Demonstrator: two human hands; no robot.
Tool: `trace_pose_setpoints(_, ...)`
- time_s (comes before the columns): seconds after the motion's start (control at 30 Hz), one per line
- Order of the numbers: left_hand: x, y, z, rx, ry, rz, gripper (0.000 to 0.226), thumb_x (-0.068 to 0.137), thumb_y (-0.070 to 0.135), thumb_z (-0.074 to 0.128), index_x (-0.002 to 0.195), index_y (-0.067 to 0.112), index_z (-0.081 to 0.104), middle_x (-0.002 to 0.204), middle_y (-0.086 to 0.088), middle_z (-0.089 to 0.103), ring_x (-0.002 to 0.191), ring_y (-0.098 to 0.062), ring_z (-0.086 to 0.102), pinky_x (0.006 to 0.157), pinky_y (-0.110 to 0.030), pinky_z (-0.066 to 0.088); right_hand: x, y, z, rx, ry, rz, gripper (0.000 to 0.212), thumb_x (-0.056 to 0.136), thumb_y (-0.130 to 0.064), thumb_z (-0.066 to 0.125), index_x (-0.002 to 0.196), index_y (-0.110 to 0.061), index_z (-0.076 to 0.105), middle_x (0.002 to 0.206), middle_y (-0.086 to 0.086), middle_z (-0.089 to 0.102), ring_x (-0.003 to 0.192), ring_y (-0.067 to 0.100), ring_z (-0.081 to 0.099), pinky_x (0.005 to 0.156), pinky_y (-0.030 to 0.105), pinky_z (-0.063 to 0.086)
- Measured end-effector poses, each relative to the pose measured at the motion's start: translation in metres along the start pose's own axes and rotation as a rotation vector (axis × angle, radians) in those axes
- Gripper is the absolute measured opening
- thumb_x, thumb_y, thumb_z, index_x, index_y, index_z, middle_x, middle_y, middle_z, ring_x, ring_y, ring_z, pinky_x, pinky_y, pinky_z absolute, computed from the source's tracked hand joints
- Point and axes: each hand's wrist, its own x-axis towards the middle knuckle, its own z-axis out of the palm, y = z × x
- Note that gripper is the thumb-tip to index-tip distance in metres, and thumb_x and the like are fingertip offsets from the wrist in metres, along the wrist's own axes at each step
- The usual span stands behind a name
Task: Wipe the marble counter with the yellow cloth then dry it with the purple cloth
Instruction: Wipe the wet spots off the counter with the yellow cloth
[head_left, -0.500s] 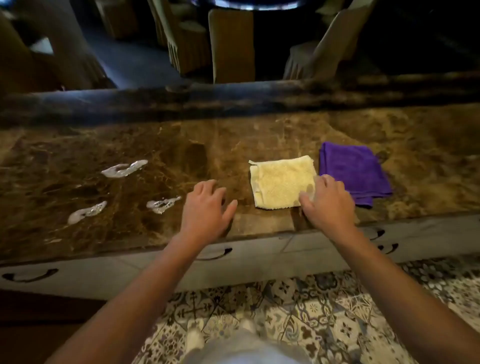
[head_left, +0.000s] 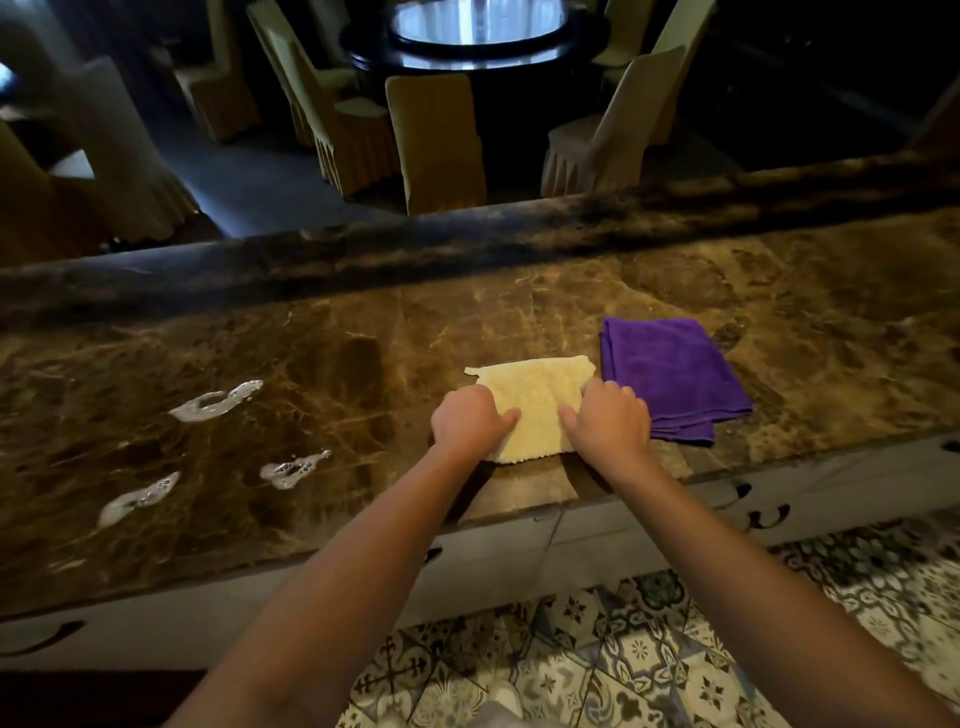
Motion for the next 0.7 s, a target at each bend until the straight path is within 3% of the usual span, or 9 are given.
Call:
trace_pose_setpoints(0.13,-0.001,-0.002,-0.019,-0.203,-0.088,-0.004,0.035,0.093,0.047,0.067,0.080,0.015,0.062,0.083,-0.002,0.067,0.072,-0.016,0.064,0.062,-0.030,0.054,0.001,-0.006,-0.006,0.093,-0.104,-0.007,0.042,0.098,-0.044,0.062,0.122,-0.010,0.065,0.116,0.010,0.072,0.107,0.031,0.065,0.089,0.046,0.056)
trace_pose_setpoints(0.23,-0.011,-0.024,-0.041,-0.583,-0.209,-0.037,0.032,0.096,0.037,0.068,0.102,0.006,0.073,0.104,-0.012,0.074,0.094,-0.025,0.074,0.087,-0.042,0.063,-0.005,-0.017,-0.012,0.140,-0.104,-0.056,0.041,0.098,-0.043,0.063,0.123,-0.011,0.065,0.118,0.009,0.070,0.108,0.030,0.064,0.090,0.046,0.055)
trace_pose_setpoints(0.37,-0.038,-0.066,-0.078,-0.916,-0.317,-0.071,0.029,0.099,0.038,0.064,0.107,0.013,0.076,0.121,-0.012,0.073,0.114,-0.031,0.069,0.106,-0.052,0.052,-0.015,-0.040,-0.032,0.433,-0.085,-0.098,0.030,0.099,-0.043,0.062,0.115,-0.018,0.063,0.106,0.000,0.067,0.094,0.021,0.065,0.081,0.047,0.058)
trace_pose_setpoints(0.47,-0.053,-0.101,-0.100,-1.106,-0.273,-0.052,0.021,0.099,0.037,0.063,0.103,0.023,0.079,0.109,-0.004,0.079,0.107,-0.025,0.074,0.095,-0.045,0.057,-0.029,-0.069,-0.050,0.679,-0.132,-0.149,0.018,0.097,-0.047,0.064,0.106,-0.032,0.059,0.096,-0.004,0.068,0.082,0.018,0.067,0.070,0.042,0.062)
trace_pose_setpoints(0.57,-0.066,-0.138,-0.118,-1.326,-0.232,-0.040,0.021,0.093,0.037,0.069,0.099,0.023,0.083,0.104,-0.002,0.081,0.095,-0.020,0.078,0.073,-0.029,0.060,-0.044,-0.107,-0.061,1.102,-0.239,-0.111,0.018,0.090,-0.040,0.076,0.102,-0.039,0.062,0.098,-0.005,0.074,0.084,0.007,0.074,0.053,0.024,0.061)
trace_pose_setpoints(0.63,-0.073,-0.166,-0.126,-1.461,-0.252,-0.001,0.027,0.085,0.035,0.076,0.106,0.020,0.082,0.110,-0.008,0.080,0.095,-0.022,0.078,0.072,-0.028,0.061,-0.055,-0.134,-0.060,1.355,-0.269,-0.077,0.030,0.084,-0.030,0.084,0.105,-0.040,0.066,0.105,-0.013,0.076,0.092,0.003,0.076,0.061,0.021,0.062)
trace_pose_setpoints(0.7,-0.079,-0.193,-0.131,-1.549,-0.283,0.048,0.044,0.073,0.039,0.087,0.111,0.016,0.081,0.112,-0.012,0.079,0.097,-0.025,0.077,0.075,-0.032,0.062,-0.063,-0.162,-0.054,1.621,-0.358,-0.033,0.046,0.076,-0.023,0.087,0.117,-0.032,0.067,0.112,-0.007,0.078,0.101,0.016,0.077,0.071,0.030,0.064)
